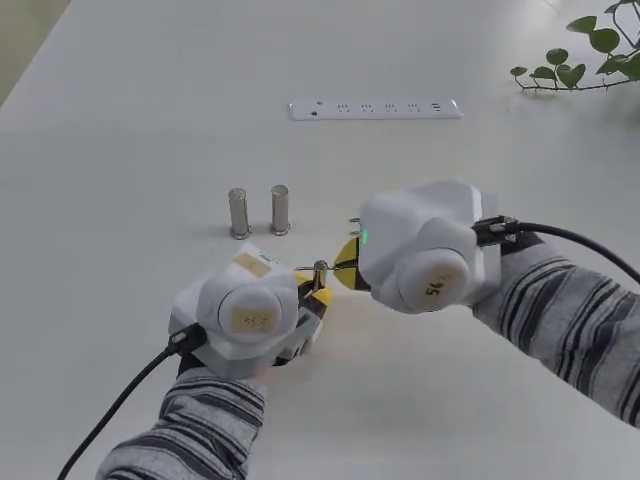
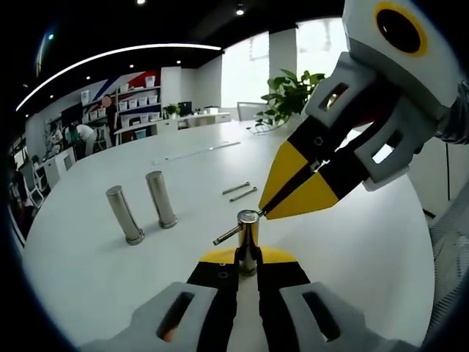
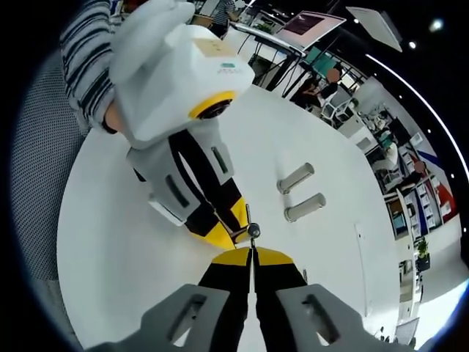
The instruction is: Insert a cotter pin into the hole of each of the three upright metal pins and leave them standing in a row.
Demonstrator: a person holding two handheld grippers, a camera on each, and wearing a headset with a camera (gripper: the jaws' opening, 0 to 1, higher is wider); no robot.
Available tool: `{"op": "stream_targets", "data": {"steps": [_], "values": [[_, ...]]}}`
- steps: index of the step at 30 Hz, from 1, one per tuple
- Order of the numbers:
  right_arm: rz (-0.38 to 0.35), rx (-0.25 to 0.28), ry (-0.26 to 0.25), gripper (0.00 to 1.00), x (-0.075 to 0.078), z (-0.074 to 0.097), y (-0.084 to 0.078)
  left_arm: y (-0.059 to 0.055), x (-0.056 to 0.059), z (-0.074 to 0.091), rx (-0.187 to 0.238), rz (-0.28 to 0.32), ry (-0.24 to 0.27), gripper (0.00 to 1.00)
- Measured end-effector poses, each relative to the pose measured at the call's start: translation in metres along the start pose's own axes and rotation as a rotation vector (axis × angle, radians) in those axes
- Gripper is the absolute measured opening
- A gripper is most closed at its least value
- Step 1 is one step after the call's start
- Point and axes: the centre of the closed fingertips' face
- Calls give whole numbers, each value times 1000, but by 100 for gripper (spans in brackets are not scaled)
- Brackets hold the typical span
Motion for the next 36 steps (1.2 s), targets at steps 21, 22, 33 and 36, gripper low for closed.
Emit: {"op": "stream_targets", "data": {"steps": [21, 22, 33, 36], "values": [[-272, -64, -28, 17, 6, 5, -19, 0, -5, 1, -5, -2, -22, 5], [-293, -65, -32, 18, 7, 5, -21, 0, -5, 2, -7, -5, -22, 5], [-459, -73, -50, 23, 7, 9, -30, 1, -32, 23, -16, -20, 7, 5], [-493, -74, -50, 23, 5, 8, -31, 0, -45, 31, -20, -11, 31, 5]]}}
Point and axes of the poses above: the centre of the closed fingertips' face, and the gripper's own axes: z roughly backward along the fingers, x roughly to its right, y roughly out of its top, and after that the axes turned 15 degrees about -y, right-handed
